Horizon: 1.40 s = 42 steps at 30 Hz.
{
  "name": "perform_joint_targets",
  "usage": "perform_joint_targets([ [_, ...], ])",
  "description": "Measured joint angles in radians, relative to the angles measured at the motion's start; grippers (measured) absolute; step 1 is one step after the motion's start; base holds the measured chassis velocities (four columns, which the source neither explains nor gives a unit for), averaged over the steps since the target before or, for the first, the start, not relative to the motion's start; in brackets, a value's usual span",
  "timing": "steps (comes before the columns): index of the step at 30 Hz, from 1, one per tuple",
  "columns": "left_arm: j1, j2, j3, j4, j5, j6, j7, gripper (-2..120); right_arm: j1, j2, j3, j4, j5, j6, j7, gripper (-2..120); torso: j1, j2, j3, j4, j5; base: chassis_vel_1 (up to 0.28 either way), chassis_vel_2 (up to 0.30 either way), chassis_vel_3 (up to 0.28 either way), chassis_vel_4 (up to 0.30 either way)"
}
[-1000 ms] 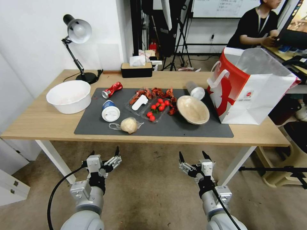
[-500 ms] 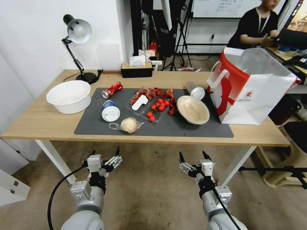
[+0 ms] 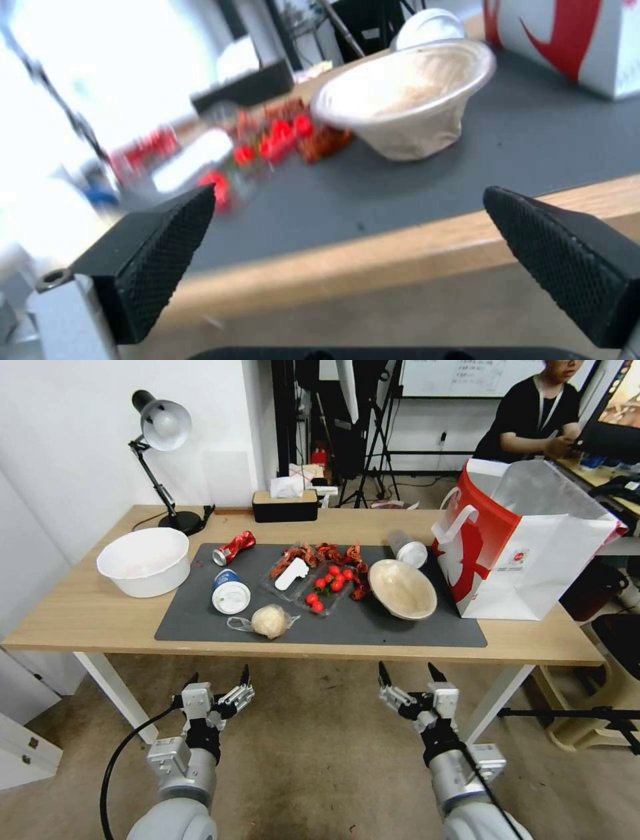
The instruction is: Pick up the trash from the table and place it into the takeout bag.
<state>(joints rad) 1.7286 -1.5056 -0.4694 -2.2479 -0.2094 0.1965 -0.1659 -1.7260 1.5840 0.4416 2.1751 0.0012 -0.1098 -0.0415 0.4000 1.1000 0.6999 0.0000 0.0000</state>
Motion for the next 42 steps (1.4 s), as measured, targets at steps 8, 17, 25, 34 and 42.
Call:
perform_joint_targets([
  [8,-0.003,0.003,-0.004,0.009,-0.002,-0.007,0.000,100,-0.002,-0.008,0.008,0.066,0.131,-0.008,-0.005,100,0.000,0.000,0.000,0.0000,0.0000,0.000,0.000,0.000,0.000],
  [17,-0.007,0.007,-0.003,0.022,-0.007,-0.024,0.005,100,0.089,-0.033,0.067,0.128,0.843,-0.097,0.175,100,0.000,0.000,0.000,0.0000,0.0000,0.000,0.000,0.000,0.000],
  [25,-0.006,0.011,-0.008,0.020,-0.020,-0.028,0.006,100,0.201,-0.036,0.072,0.092,1.064,-0.083,0.289,100,0.000,0.000,0.000,0.0000,0.0000,0.000,0.000,0.000,0.000],
  [34,-0.002,0.012,-0.017,0.019,-0.023,-0.064,0.018,100,0.355,-0.053,0.082,-0.008,1.181,-0.080,0.405,100,0.000,0.000,0.000,0.0000,0.0000,0.000,0.000,0.000,0.000],
  [42,0.001,0.012,-0.024,0.017,-0.023,-0.066,0.020,100,0.453,-0.059,0.074,-0.067,1.220,-0.092,0.499,94,0.000,0.000,0.000,0.0000,0.0000,0.000,0.000,0.000,0.000],
])
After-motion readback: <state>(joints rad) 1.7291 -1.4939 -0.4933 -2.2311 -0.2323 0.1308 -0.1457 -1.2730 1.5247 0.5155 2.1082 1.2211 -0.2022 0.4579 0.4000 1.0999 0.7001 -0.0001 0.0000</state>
